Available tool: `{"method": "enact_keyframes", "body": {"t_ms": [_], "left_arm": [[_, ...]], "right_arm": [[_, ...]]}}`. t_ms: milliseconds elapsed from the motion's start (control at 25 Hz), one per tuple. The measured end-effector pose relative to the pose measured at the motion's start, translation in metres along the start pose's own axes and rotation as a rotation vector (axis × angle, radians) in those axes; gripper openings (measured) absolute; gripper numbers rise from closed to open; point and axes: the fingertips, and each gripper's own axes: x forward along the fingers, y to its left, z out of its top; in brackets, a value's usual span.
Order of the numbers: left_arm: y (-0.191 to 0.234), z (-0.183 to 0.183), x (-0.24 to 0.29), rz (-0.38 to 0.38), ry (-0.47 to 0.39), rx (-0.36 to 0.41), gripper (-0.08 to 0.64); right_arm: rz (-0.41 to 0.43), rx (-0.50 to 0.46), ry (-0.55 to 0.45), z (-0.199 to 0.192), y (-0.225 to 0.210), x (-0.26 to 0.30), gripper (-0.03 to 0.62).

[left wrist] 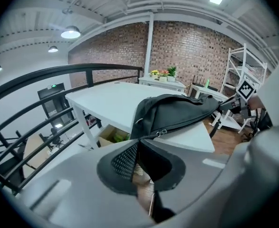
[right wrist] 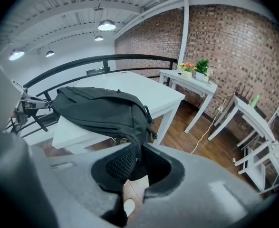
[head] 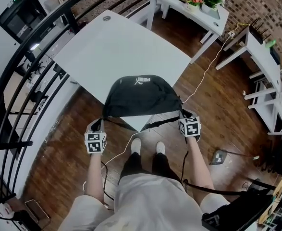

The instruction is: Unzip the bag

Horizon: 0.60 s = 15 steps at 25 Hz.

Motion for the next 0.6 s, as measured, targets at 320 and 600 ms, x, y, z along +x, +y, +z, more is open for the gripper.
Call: {"method": "enact_keyframes", "body": {"t_ms": [320, 600], "left_arm": [[-0.02, -0.027, -0.02, 0.0, -0.045, -0.055, 0.032], [-0.048, -0.066, -0.108, 0.079, -0.148, -0.131, 0.018]], "right_arm": [[-0.111, 0.088, 0.001, -0.033, 0.002, -0.002, 0.044], [-0.063, 0.147, -0.135, -0.088, 0.035, -0.087, 0.01]]}}
